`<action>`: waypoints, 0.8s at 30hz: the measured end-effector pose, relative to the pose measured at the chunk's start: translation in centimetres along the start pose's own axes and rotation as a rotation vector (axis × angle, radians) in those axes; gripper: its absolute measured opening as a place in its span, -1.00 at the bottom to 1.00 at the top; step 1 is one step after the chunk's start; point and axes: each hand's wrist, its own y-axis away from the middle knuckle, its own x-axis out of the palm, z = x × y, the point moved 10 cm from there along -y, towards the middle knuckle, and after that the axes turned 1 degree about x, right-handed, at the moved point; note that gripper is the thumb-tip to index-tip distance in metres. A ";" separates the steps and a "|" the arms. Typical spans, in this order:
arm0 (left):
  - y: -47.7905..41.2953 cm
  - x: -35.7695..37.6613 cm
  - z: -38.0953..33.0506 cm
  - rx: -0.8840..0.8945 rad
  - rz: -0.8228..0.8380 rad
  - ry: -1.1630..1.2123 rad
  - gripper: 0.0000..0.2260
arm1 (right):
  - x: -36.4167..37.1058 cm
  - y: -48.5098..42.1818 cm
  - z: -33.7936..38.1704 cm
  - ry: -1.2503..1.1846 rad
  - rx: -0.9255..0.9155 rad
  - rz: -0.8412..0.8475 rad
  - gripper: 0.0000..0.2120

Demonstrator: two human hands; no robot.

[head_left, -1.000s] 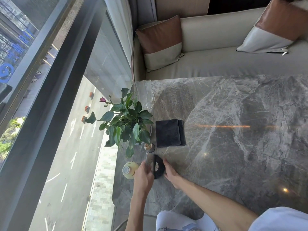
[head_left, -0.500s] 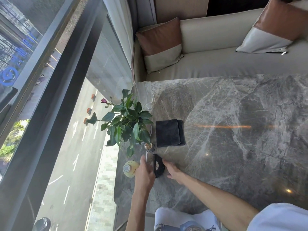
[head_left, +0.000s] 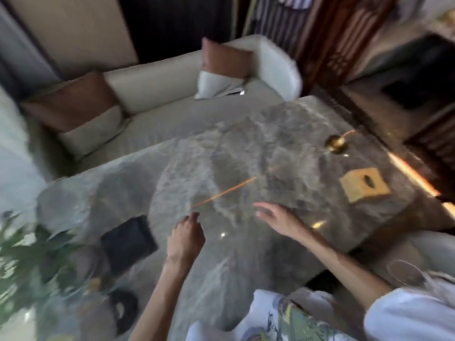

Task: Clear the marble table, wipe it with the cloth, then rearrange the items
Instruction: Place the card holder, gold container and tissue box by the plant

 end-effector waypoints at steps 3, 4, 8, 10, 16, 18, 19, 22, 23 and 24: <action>-3.0 3.3 -9.1 0.138 0.074 -0.006 -0.61 | -9.5 3.3 -8.1 -0.043 0.141 -0.140 -0.69; -3.6 4.2 -12.0 0.169 0.084 -0.001 -0.62 | -12.1 4.3 -10.7 -0.098 0.174 -0.186 -0.71; -5.8 9.8 -22.5 0.273 0.146 0.028 -0.64 | -19.4 6.7 -19.6 -0.178 0.280 -0.276 -0.68; -7.0 13.0 -26.8 0.284 0.175 0.052 -0.64 | -21.7 6.7 -24.0 -0.188 0.316 -0.285 -0.66; -10.5 21.5 -36.4 0.111 0.253 0.159 -0.70 | -27.4 1.6 -35.1 -0.241 0.279 -0.187 -0.66; -11.6 23.9 -38.7 0.056 0.293 0.178 -0.73 | -29.7 -0.2 -37.3 -0.272 0.259 -0.186 -0.65; -12.2 24.7 -39.9 0.033 0.290 0.181 -0.73 | -31.1 -1.0 -38.4 -0.295 0.263 -0.210 -0.62; -15.0 25.7 -43.9 -0.019 0.260 0.219 -0.74 | -34.8 -4.2 -41.3 -0.368 0.284 -0.269 -0.59; -16.4 26.0 -45.2 -0.036 0.255 0.239 -0.76 | -35.9 -5.8 -42.0 -0.366 0.279 -0.266 -0.65; -17.9 26.4 -46.4 -0.048 0.246 0.250 -0.78 | -37.1 -7.5 -42.6 -0.351 0.265 -0.270 -0.67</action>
